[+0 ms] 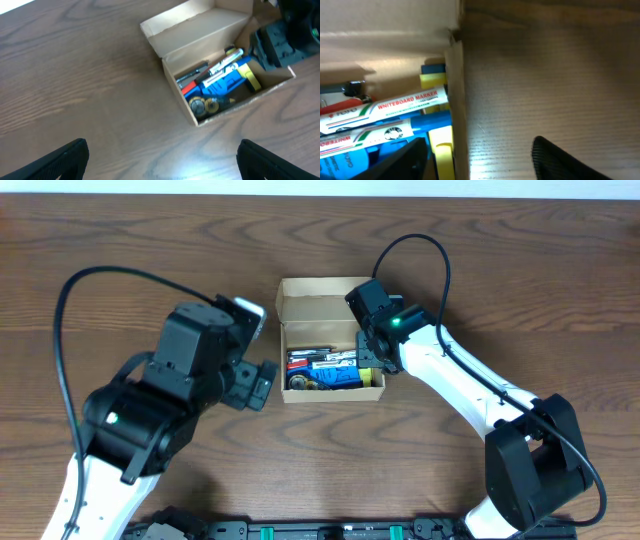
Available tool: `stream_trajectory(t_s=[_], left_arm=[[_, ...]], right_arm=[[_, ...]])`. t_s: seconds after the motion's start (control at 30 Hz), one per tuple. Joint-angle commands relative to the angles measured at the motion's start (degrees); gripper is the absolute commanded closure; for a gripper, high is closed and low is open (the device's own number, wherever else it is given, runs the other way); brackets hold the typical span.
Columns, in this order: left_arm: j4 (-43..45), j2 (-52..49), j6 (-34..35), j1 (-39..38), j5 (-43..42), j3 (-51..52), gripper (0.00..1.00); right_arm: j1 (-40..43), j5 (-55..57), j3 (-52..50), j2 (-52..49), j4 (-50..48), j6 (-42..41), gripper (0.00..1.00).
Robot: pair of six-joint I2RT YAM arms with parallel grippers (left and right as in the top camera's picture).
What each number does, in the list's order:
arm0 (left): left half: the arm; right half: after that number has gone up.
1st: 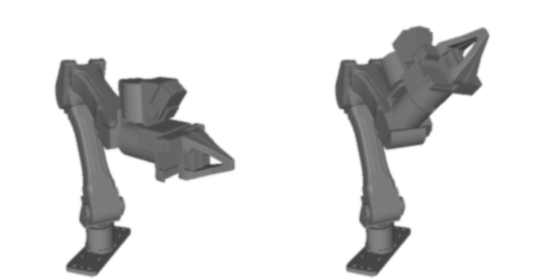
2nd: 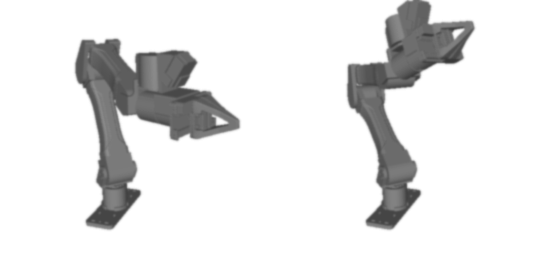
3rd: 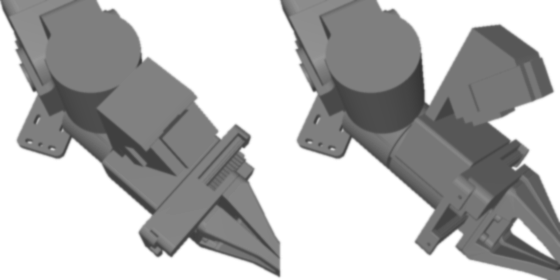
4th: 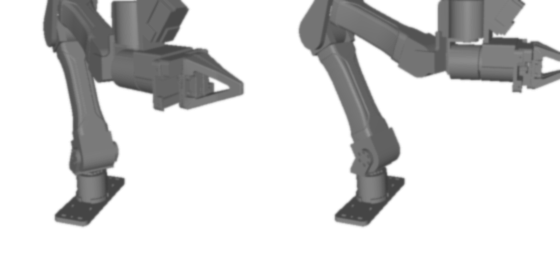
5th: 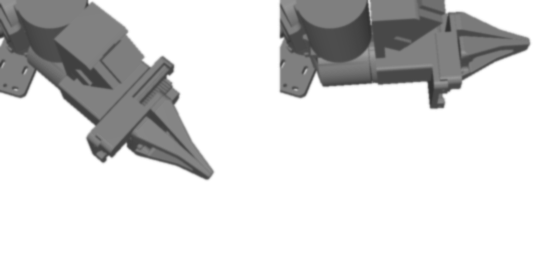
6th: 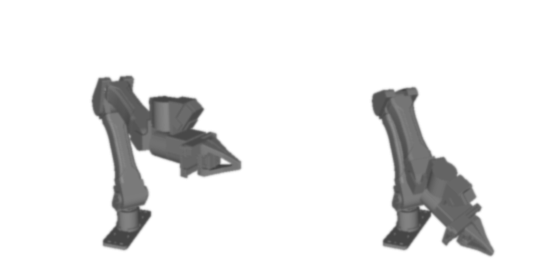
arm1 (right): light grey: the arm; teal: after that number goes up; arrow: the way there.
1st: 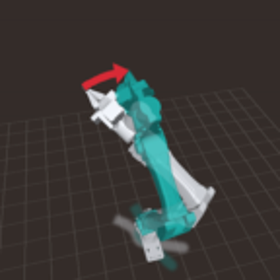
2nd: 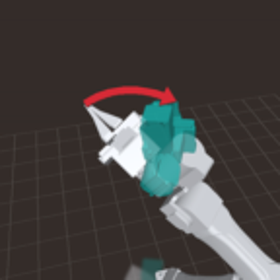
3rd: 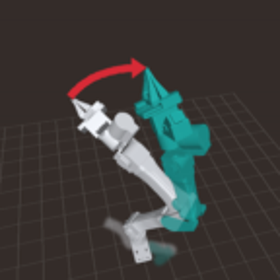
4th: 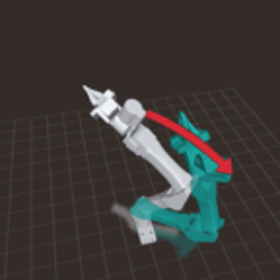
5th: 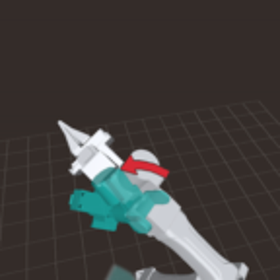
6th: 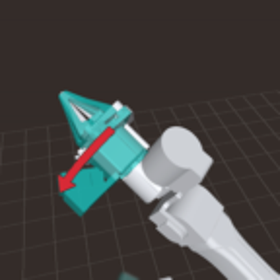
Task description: Pack container
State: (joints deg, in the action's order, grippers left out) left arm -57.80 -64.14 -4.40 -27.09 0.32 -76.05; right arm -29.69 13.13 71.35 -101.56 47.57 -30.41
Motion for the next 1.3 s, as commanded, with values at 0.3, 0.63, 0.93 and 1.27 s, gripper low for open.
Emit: stream_trajectory(t_s=[0.3,0.63,0.93,1.27], left_arm=[[7.3,-10.97,2.29,10.03,-10.71,-0.24,0.05],[15.12,-25.79,5.4,24.41,-30.25,-0.24,0.17],[19.43,-40.28,17.51,26.47,-30.82,-0.24,0.58],[28.02,-50.75,20.83,26.18,-43.65,-0.24,0.94]], right_arm=[[2.05,0.37,2.45,17.4,-0.24,5.01,0.2],[10.1,-3.93,0.26,18.75,-0.7,4.98,0.01],[18.4,-13.11,-4.11,10.51,-5.7,4.94,0.73],[20.76,-31.41,-9.9,0.17,-25.7,4.5,0.99]])
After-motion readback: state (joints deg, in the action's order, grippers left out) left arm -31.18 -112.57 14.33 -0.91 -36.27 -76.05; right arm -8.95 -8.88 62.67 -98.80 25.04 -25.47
